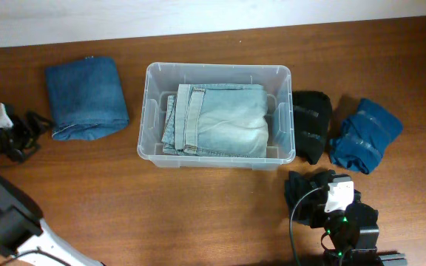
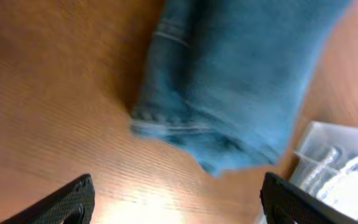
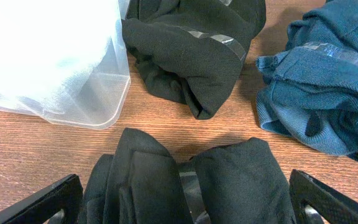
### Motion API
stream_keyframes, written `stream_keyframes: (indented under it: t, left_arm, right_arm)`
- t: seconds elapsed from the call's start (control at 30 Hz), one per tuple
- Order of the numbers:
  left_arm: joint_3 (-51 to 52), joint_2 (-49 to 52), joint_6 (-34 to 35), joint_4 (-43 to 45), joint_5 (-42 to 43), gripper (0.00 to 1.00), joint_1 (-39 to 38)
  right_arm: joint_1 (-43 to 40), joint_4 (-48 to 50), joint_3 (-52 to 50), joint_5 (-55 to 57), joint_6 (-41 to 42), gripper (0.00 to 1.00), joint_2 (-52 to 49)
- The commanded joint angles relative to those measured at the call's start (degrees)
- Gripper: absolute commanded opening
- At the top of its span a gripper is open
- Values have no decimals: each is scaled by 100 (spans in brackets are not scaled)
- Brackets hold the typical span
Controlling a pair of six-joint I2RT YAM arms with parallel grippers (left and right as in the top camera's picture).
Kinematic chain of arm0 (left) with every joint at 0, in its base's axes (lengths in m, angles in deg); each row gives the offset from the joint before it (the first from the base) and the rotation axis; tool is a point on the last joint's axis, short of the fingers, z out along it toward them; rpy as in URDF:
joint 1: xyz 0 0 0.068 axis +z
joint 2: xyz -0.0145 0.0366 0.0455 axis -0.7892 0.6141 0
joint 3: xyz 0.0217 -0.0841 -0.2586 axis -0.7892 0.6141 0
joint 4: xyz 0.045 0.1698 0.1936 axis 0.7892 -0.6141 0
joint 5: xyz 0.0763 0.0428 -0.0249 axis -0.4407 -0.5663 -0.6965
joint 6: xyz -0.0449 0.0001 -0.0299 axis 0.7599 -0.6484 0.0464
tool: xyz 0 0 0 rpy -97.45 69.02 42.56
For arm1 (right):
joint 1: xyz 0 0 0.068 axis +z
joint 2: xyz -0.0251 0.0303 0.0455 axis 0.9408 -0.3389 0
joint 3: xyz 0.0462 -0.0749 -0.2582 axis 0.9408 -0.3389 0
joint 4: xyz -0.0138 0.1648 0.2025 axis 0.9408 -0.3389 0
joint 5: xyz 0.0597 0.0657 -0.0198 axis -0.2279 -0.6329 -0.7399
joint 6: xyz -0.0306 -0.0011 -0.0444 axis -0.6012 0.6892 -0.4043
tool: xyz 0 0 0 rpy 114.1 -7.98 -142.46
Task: Pack container
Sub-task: 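Release the jeans and move the left gripper to the dark-blue jeans, then grasp the dark-blue jeans with the left gripper and lift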
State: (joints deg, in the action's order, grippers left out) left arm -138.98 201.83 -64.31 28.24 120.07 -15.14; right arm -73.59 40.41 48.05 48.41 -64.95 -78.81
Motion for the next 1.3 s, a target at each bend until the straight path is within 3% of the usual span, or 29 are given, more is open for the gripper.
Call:
stream_keyframes:
  t: [0.0, 0.5, 0.6, 0.63, 0.67, 0.73, 0.97, 1.27]
  left_arm:
    - [-28, 380, -192, 282, 568, 86, 70]
    - [-28, 1248, -192, 1279, 1038, 86, -352]
    - [-28, 1333, -192, 1279, 1038, 70, -446]
    - [-28, 1353, -195, 1263, 1032, 57, -459]
    - [-28, 1355, -192, 1231, 992, 30, -461]
    - [-28, 1351, -192, 1191, 997, 3, -446]
    - [-256, 1117, -492, 236, 1043, 0, -291]
    - [-1110, -756, -1211, -1508, 1200, 0, -402]
  right_arm:
    - [-48, 17, -33, -52, -35, 98, 44]
    - [-48, 17, -33, -52, -35, 98, 44]
    - [-48, 20, -33, -52, -35, 99, 44]
    - [-48, 20, -33, -52, -35, 99, 44]
    - [-48, 17, -33, -52, -35, 98, 44]
    - [-48, 17, -33, -52, -35, 98, 44]
    - [-48, 20, -33, -52, -35, 98, 44]
    - [-48, 17, -33, -52, -35, 98, 44]
